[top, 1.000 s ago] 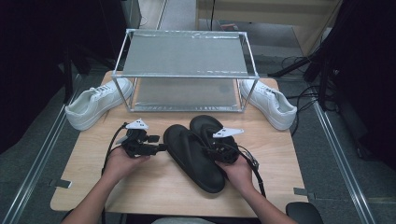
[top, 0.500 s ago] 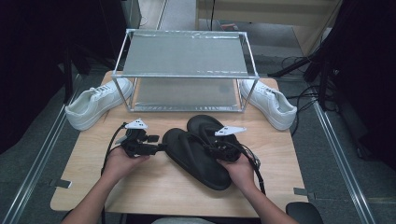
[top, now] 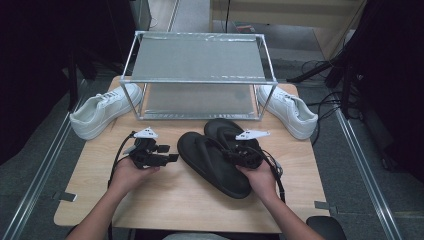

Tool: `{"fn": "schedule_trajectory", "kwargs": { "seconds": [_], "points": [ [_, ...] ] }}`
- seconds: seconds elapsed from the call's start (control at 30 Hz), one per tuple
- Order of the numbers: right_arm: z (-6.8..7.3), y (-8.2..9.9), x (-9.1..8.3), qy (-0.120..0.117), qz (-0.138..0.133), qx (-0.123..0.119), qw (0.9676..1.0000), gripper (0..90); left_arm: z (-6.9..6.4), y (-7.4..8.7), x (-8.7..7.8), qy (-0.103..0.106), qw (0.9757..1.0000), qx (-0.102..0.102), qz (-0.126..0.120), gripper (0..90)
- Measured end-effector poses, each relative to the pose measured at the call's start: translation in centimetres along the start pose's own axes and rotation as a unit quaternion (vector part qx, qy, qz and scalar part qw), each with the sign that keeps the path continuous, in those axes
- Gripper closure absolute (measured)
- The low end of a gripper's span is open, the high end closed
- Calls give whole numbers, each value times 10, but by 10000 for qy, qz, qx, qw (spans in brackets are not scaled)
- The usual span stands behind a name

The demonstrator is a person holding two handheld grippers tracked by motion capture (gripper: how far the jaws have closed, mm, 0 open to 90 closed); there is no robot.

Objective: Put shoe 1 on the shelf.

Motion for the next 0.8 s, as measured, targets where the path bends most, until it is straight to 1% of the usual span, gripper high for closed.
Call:
{"fn": "schedule_trajectory", "kwargs": {
  "seconds": [0.07,0.13,0.2,0.47,0.53,0.63,0.67,0.77,0.8],
  "points": [
    [-1,-3,-1,13,-9,42,10000,753,0,0,0,-4,10000,-5,23,406],
    [-2,-6,-2,17,-52,42,10000,753,0,2,-1,-23,9999,9,100,401],
    [-3,-9,-2,8,-91,26,10000,753,-1,3,-2,-35,9999,7,119,399],
    [-9,-21,0,55,-118,37,9999,753,-2,9,-6,-84,9999,-27,105,397],
    [-10,-22,1,69,-108,33,9999,753,-1,10,-7,-91,9999,-6,129,397],
    [-11,-29,7,70,-99,15,9999,753,-2,12,-9,-122,9999,-19,121,394],
    [-11,-31,10,82,-100,-10,9999,753,-2,13,-10,-167,9998,-39,105,394],
    [-10,-35,14,70,-72,-15,9999,753,-2,15,-12,-159,9998,-40,113,393],
    [-10,-40,20,72,-80,-54,9999,753,-2,16,-13,-193,9997,-59,99,392]
  ]
}}
Point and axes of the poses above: each handheld gripper's, and its own axes: x roughly forward along the jaws, y roughly out of its underside, z roughly to its left, the point moved 5 cm from there along x, roughly forward along the jaws, and after that the axes turned 12 degrees about x, right-handed, at the moved point
